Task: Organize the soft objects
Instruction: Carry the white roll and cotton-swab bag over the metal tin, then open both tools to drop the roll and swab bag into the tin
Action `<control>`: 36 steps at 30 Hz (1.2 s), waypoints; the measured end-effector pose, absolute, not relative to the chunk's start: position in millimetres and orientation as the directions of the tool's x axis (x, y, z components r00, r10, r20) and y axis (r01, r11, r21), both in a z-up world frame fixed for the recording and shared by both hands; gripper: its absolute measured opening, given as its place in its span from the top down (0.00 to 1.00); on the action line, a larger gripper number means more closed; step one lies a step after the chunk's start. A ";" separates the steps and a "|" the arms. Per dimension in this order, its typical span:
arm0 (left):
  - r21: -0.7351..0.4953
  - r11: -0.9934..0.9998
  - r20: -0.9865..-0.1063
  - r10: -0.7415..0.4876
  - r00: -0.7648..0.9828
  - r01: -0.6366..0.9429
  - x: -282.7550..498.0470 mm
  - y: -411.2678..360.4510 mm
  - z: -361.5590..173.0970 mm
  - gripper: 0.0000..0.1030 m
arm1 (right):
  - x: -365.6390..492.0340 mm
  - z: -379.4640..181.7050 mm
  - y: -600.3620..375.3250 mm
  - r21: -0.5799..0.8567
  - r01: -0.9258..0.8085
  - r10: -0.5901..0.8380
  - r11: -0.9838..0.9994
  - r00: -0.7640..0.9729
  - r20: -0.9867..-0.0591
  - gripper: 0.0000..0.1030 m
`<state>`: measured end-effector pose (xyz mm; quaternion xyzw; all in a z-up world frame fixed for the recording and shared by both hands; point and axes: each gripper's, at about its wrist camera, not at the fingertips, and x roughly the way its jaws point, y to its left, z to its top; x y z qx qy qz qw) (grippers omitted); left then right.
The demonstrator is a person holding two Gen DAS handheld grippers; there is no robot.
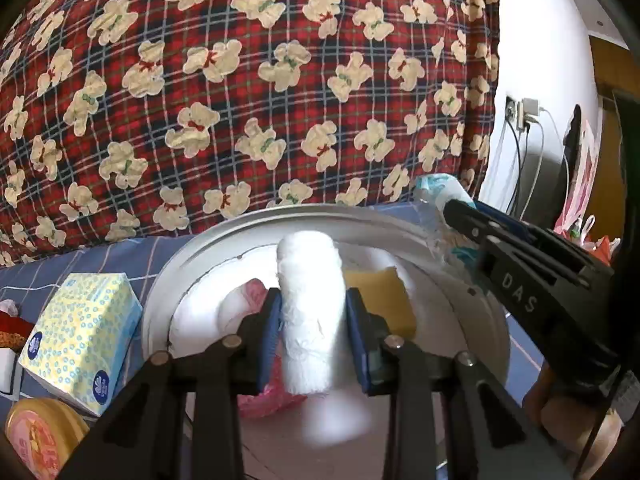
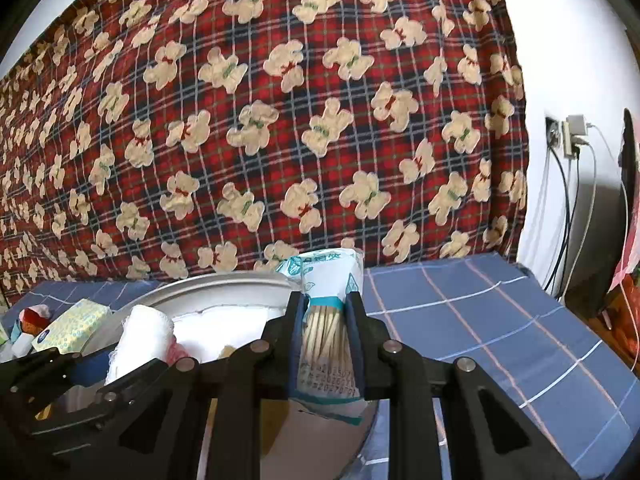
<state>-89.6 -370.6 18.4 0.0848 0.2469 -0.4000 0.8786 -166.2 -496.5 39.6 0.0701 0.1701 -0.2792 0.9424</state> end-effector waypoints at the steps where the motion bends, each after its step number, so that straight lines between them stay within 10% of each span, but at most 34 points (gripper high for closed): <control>1: -0.047 0.668 -0.506 -0.657 0.559 0.742 -89.0 -370.9 17.1 0.70 | -164.7 38.1 -496.3 0.035 0.549 -0.500 0.835 0.784 -0.368 0.78; 19: -0.035 0.684 -0.555 -0.620 0.554 0.729 -80.1 -376.2 6.9 0.68 | -155.8 27.9 -498.9 0.101 0.491 -0.405 0.865 0.804 -0.435 0.75; 22: -0.020 0.687 -0.548 -0.616 0.567 0.726 -82.6 -375.8 7.7 0.46 | -160.6 32.0 -497.2 0.114 0.484 -0.403 0.868 0.820 -0.407 0.72; 26: 0.008 0.703 -0.468 -0.626 0.624 0.711 -94.5 -366.8 17.9 0.03 | -180.4 43.8 -493.4 0.134 0.510 -0.456 0.850 0.839 -0.297 0.26; 36: 0.068 0.740 -0.415 -0.589 0.693 0.669 -99.5 -357.7 20.3 0.00 | -203.4 55.5 -494.1 0.169 0.581 -0.550 0.796 0.812 -0.195 0.19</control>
